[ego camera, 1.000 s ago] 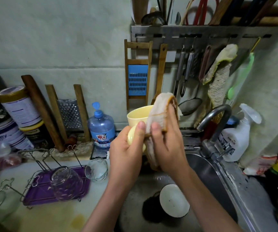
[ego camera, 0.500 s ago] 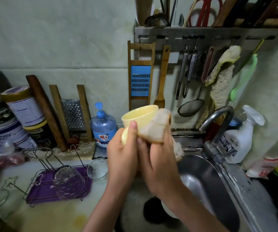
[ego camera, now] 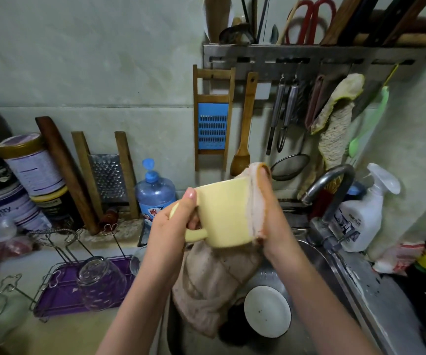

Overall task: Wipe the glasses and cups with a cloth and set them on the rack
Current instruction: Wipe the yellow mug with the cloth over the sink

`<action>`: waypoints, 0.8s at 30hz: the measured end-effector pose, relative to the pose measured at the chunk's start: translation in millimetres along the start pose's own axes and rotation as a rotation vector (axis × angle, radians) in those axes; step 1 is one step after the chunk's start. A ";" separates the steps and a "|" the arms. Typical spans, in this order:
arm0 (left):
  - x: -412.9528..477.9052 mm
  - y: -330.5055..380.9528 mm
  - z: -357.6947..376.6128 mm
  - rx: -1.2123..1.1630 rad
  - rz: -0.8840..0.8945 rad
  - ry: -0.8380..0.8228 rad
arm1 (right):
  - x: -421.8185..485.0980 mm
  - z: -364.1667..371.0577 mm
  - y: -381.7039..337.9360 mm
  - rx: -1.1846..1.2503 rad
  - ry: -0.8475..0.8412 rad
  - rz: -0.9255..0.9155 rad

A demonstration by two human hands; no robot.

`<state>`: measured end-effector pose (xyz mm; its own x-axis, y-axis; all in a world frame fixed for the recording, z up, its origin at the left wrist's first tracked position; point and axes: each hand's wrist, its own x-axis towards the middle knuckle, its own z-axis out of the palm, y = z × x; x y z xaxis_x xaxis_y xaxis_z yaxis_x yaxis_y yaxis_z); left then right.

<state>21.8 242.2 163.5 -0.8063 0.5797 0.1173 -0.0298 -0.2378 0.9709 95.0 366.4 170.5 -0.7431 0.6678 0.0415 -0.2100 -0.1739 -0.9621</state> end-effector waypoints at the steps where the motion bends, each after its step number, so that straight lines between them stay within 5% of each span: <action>1: 0.9 -2.8 0.5 -0.008 -0.005 0.035 | -9.3 5.2 0.6 -0.226 0.040 -0.046; 5: -1.0 -4.1 6.2 0.130 0.126 0.159 | -44.1 18.4 26.8 -0.926 0.186 -0.444; 8: 1.2 -7.3 5.5 0.233 0.182 0.145 | -46.2 18.7 50.7 -1.055 0.129 -0.514; 12: 0.8 -5.4 6.1 0.245 0.179 0.040 | -10.3 -6.7 42.6 -0.572 0.016 -0.370; 17: 6.8 1.4 4.4 0.135 0.045 -0.077 | 19.9 -20.1 25.3 0.082 -0.117 0.045; 21: 17.6 -6.0 -3.6 -0.105 -0.102 -0.106 | 15.4 -17.1 8.2 0.208 -0.121 0.204; 24: 19.8 -12.9 1.2 -0.340 -0.181 -0.008 | 8.6 -5.7 2.6 0.006 0.042 0.156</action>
<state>7.0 257.7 153.6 -0.7654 0.6419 -0.0466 -0.3667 -0.3755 0.8512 91.7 375.8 166.8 -0.7400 0.6618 -0.1200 -0.0976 -0.2823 -0.9544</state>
